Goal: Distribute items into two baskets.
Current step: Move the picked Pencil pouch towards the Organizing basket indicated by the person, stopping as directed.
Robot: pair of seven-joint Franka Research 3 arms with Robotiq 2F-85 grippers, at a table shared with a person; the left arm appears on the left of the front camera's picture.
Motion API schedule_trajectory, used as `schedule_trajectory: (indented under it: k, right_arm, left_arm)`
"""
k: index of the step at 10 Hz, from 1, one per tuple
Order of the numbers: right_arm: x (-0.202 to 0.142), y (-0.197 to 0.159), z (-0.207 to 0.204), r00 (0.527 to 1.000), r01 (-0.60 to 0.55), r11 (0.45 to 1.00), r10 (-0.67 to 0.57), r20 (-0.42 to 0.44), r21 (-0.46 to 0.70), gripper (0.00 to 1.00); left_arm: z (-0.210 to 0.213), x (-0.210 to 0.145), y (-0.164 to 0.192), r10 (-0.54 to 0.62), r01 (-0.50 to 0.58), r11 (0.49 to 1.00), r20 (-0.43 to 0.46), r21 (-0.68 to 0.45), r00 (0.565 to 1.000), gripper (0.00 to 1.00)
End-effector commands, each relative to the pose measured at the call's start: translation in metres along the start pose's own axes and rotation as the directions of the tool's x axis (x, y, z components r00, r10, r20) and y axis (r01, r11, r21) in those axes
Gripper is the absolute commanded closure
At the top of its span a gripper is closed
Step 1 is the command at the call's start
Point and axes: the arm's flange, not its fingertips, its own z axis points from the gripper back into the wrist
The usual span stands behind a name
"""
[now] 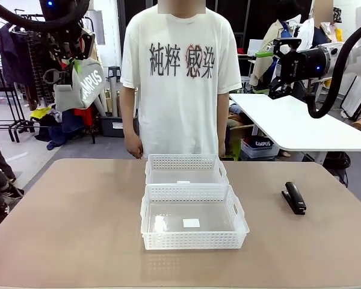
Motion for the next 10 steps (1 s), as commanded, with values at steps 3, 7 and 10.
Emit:
schedule_trajectory:
  k: [3,7,10]
  right_arm:
    - [-0.0009,0.0027,0.0008,1.000,-0.006,1.000,0.006,-0.010,-0.013,0.00]
    - [-0.0009,0.0027,0.0008,1.000,-0.006,1.000,0.006,-0.010,-0.013,0.00]
    - [-0.0009,0.0027,0.0008,1.000,-0.006,1.000,0.006,-0.010,-0.013,0.00]
  left_arm:
    - [0.0020,-0.0029,0.0010,0.002,-0.002,1.000,0.004,-0.002,1.000,1.00]
    - [0.0020,-0.0029,0.0010,0.002,-0.002,1.000,0.004,-0.002,1.000,1.00]
    - [0.0020,-0.0029,0.0010,0.002,-0.002,1.000,0.004,-0.002,1.000,1.00]
